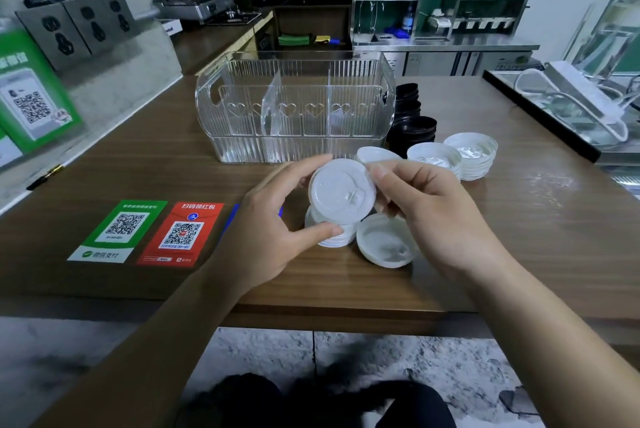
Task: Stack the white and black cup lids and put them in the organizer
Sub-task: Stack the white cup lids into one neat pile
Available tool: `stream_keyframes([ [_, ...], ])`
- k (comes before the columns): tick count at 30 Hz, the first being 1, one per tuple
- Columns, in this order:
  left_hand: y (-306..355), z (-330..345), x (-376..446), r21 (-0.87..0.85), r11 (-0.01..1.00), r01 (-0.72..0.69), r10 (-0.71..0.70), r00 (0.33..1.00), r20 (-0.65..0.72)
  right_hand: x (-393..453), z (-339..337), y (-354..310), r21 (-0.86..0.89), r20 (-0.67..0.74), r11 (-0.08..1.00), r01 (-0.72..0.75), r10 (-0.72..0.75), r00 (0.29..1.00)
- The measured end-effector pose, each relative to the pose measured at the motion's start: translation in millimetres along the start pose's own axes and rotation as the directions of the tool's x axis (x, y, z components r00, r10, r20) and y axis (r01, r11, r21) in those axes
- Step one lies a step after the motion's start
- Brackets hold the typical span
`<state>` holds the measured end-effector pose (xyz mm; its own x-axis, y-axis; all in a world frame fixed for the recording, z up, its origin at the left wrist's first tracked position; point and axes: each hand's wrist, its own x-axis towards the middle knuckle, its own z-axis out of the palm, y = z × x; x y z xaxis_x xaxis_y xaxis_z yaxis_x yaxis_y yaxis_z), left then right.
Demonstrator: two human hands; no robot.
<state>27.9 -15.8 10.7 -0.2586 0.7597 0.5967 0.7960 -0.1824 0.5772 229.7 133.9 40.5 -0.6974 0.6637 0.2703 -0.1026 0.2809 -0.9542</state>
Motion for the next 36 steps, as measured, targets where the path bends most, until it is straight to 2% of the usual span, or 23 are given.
stream_keyframes([
  [4, -8.5, -1.0, 1.9, 0.014, 0.995, 0.097, -0.096, 0.992, -0.076, -3.0, 0.9, 0.2, -0.265, 0.008, 0.946, 0.188, -0.193, 0.981],
  [9, -12.6, -0.7, 0.2, 0.060, 0.978, 0.199, -0.201, 0.979, 0.019, -5.7, 4.1, 11.8, -0.473, 0.121, 0.847, 0.242, -0.209, 0.970],
  [14, -15.9, 1.0, -1.3, 0.143, 0.963, 0.227, -0.246, 0.960, 0.134, -8.0, 2.4, 22.6, -0.586, 0.115, 0.783, 0.209, -0.175, 0.978],
  [22, -18.5, 4.2, -0.7, 0.209, 0.946, 0.248, -0.283, 0.946, 0.156, -8.9, -5.9, 15.8, -0.520, 0.163, 0.840, 0.153, -0.078, 0.983],
  [26, -17.4, 4.7, 0.1, 0.184, 0.952, 0.245, -0.274, 0.949, 0.157, -7.2, -14.5, 18.6, -0.494, 0.144, 0.861, 0.125, -0.060, 0.988],
  [31, -17.6, 1.1, -0.7, 0.167, 0.960, 0.225, -0.261, 0.936, 0.238, -1.6, -16.3, 15.5, -0.513, 0.185, 0.847, 0.139, -0.049, 0.981],
  [36, -15.6, 1.3, 0.0, 0.162, 0.965, 0.205, -0.241, 0.936, 0.255, 6.0, -13.2, 17.0, -0.469, 0.245, 0.866, 0.173, -0.060, 0.968],
])
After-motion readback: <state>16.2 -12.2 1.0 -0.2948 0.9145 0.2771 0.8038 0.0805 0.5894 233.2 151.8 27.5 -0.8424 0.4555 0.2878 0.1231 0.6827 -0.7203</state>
